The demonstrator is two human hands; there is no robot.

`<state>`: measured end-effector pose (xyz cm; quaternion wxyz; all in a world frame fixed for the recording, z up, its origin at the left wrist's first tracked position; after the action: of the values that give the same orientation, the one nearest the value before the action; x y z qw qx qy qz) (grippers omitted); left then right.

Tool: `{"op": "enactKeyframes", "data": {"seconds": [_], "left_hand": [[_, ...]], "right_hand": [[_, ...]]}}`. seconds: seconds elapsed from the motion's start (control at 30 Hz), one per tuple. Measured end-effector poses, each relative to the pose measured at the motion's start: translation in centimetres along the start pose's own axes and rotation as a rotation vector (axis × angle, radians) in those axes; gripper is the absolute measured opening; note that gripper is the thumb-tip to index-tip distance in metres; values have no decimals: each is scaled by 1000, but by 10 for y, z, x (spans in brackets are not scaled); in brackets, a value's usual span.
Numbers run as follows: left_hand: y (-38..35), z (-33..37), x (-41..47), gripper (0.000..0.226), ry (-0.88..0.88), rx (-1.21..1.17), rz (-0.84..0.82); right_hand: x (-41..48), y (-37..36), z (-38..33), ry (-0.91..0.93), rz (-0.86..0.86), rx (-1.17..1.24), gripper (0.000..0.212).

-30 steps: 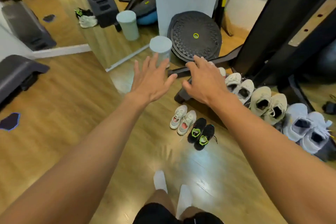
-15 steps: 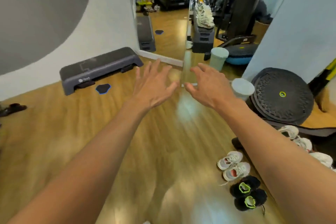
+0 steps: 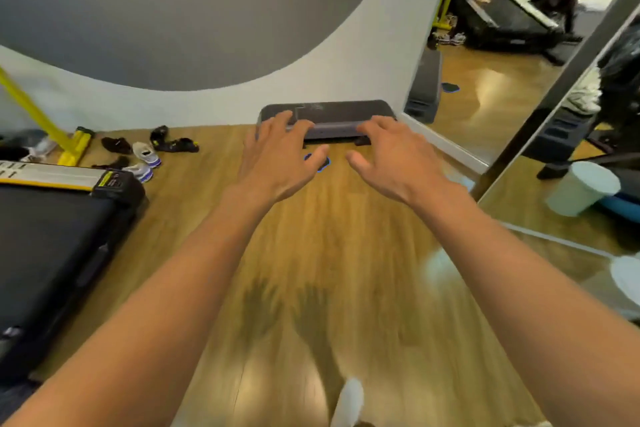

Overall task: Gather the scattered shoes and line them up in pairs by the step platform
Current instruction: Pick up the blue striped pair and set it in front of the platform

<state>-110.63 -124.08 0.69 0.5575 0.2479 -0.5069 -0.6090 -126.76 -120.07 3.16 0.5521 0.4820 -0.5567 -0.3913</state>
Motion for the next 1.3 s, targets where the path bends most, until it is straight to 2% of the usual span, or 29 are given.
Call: {"op": "enactKeyframes", "data": {"seconds": [0.33,0.6,1.1,1.3], "left_hand": [[27,-160,91,56,288,159,24],[53,-266,156,55,478,184,90],[66,-511,304,58,684,108,72],[76,-607,354,58,727,179,96]], "right_hand": [[188,-70,-97,260,-81,142,54],[318,-115,-176,459,-128,186,54],[557,-214,-326,588,-248,173,50],[648,-265,-389,633,-269,250,44]]}}
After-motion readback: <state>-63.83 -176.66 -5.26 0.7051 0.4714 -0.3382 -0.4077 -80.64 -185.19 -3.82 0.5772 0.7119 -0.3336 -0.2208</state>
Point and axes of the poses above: each hand's wrist, its own x-axis towards the middle knuckle, its own y-axis out of the back of the hand, z = x × y, the point moved 7 cm from there along x, towards the middle knuckle, and after that the axes turned 3 degrees about -x, right-handed, at the moved point
